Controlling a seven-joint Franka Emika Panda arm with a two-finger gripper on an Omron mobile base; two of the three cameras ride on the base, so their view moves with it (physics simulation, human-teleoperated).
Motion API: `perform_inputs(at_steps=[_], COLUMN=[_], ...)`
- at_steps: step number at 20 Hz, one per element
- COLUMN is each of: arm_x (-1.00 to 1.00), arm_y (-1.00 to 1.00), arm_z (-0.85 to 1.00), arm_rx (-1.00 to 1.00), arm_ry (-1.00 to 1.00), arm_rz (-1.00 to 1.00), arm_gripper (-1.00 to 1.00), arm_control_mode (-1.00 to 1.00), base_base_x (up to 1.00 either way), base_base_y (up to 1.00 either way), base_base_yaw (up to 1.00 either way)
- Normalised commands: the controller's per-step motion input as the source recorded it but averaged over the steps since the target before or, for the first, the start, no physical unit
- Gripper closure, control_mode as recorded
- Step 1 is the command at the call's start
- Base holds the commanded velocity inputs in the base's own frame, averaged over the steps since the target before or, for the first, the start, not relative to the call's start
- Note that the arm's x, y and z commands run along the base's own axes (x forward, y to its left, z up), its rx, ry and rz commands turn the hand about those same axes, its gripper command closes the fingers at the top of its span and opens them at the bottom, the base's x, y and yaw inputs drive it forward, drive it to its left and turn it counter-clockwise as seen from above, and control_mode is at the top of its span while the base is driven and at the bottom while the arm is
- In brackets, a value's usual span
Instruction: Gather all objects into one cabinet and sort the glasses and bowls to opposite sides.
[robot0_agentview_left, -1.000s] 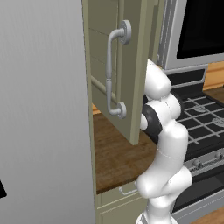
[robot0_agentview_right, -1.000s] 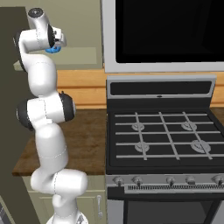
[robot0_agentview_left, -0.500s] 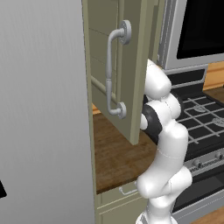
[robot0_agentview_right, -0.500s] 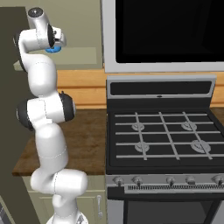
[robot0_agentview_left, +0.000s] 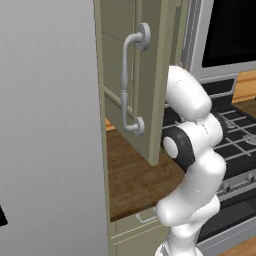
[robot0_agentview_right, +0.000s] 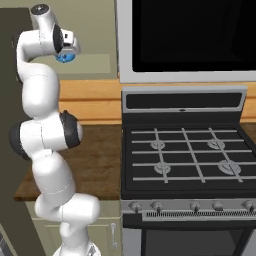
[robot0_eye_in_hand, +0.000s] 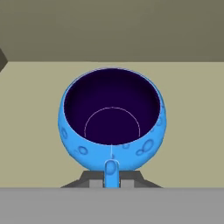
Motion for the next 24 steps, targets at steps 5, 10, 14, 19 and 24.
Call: perform_inputs(at_steps=[5, 10, 14, 19, 24], arm_x=[-0.16, -0.52, -1.0, -1.0, -1.0], arm_y=[-1.0, -0.75, -0.4, -0.48, -0.29], arm_z=[0.5, 0.29, -0.22, -0.61, -0.55], arm_rx=[0.0, 0.0, 0.1, 0.16, 0.16], arm_ry=[0.0, -0.02, -0.01, 0.0, 0.0], arm_rz=[0.01, 0.13, 0.25, 0.29, 0.27], arm_gripper=[1.0, 1.0, 1.0, 1.0, 1.0], arm_control_mode=[-1.0, -1.0, -1.0, -1.0, -1.0], base_base_x=[0.0, 0.0, 0.0, 0.0, 0.0], base_base_y=[0.0, 0.0, 0.0, 0.0, 0.0], base_base_yaw=[0.0, 0.0, 0.0, 0.0, 0.0])
